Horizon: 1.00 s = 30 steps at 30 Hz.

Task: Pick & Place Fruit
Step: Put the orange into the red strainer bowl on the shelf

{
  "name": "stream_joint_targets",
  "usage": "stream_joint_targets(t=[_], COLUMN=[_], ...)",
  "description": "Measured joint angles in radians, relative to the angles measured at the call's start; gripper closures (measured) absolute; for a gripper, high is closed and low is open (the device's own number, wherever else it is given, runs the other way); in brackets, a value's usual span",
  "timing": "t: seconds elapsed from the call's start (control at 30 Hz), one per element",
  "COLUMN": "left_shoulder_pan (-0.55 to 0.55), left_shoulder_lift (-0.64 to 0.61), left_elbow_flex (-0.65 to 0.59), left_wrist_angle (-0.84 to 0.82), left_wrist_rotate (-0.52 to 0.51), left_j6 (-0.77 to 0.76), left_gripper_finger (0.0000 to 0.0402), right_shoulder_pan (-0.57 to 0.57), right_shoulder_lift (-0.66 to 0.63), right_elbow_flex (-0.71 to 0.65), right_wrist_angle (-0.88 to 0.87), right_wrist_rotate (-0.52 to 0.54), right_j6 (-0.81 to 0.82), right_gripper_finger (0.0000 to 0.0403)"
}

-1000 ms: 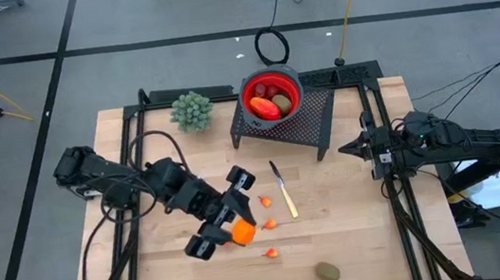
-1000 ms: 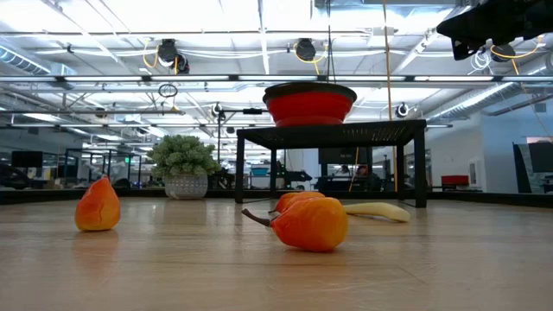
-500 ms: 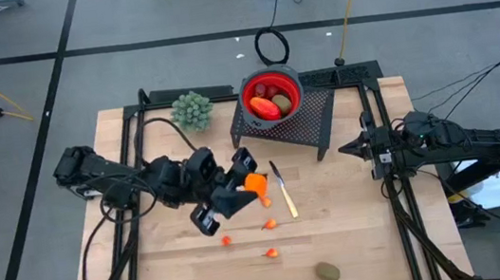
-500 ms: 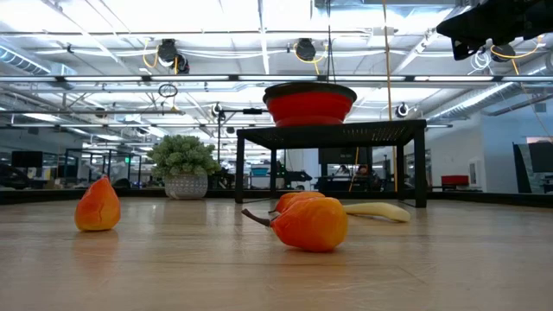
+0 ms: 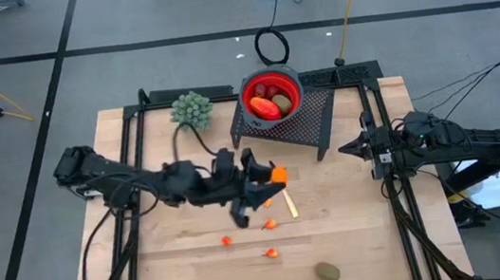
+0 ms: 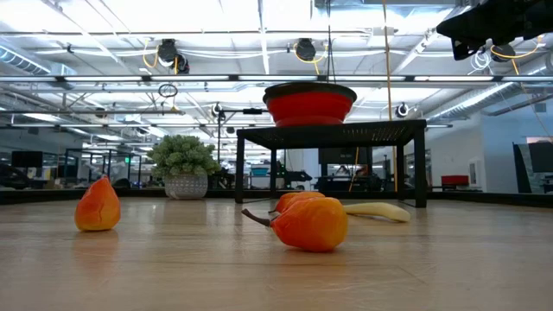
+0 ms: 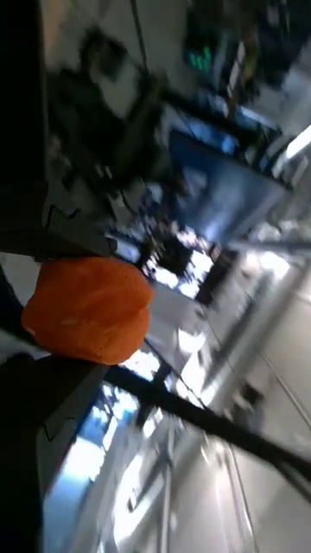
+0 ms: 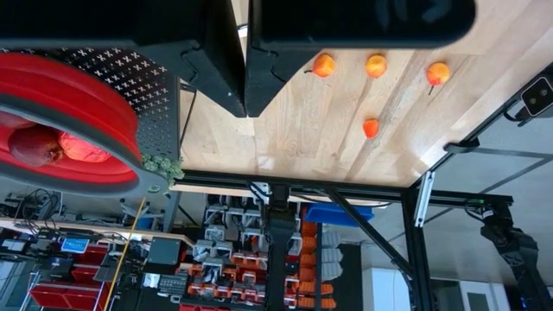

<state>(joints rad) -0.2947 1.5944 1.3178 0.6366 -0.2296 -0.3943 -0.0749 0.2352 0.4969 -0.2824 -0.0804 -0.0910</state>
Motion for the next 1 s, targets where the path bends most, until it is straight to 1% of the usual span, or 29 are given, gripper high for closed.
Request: stream_joint_targets(t=[0.07, 0.2, 0.37, 0.53, 0.67, 0.73, 1.0], left_shoulder_pan=[0.024, 0.088, 0.188, 0.285, 0.354, 0.388, 0.506], left_shoulder_lift=[0.000, 0.000, 0.000, 0.000, 0.000, 0.000, 0.023], left_elbow_flex=[0.000, 0.000, 0.002, 0.075, 0.138, 0.158, 0.203], left_wrist_angle=[-0.067, -0.154, -0.276, -0.511, -0.652, -0.687, -0.694], left_wrist_rotate=[-0.023, -0.026, 0.029, 0.078, 0.081, 0.081, 0.095], left_j6=[-0.001, 0.017, 0.076, 0.147, 0.237, 0.281, 0.451], left_gripper_finger=[0.0243, 0.0243, 0.0243, 0.0243, 0.0243, 0.0243, 0.0243], right_shoulder_pan=[0.000, 0.000, 0.000, 0.000, 0.000, 0.000, 0.000], right_shoulder_lift=[0.000, 0.000, 0.000, 0.000, 0.000, 0.000, 0.000], right_elbow_flex=[0.000, 0.000, 0.000, 0.000, 0.000, 0.000, 0.000], right_wrist_angle=[0.000, 0.000, 0.000, 0.000, 0.000, 0.000, 0.000], right_wrist_rotate=[0.000, 0.000, 0.000, 0.000, 0.000, 0.000, 0.000], right_j6=[0.000, 0.000, 0.000, 0.000, 0.000, 0.000, 0.000], right_gripper_finger=[0.0399, 0.0399, 0.0399, 0.0399, 0.0399, 0.0399, 0.0399])
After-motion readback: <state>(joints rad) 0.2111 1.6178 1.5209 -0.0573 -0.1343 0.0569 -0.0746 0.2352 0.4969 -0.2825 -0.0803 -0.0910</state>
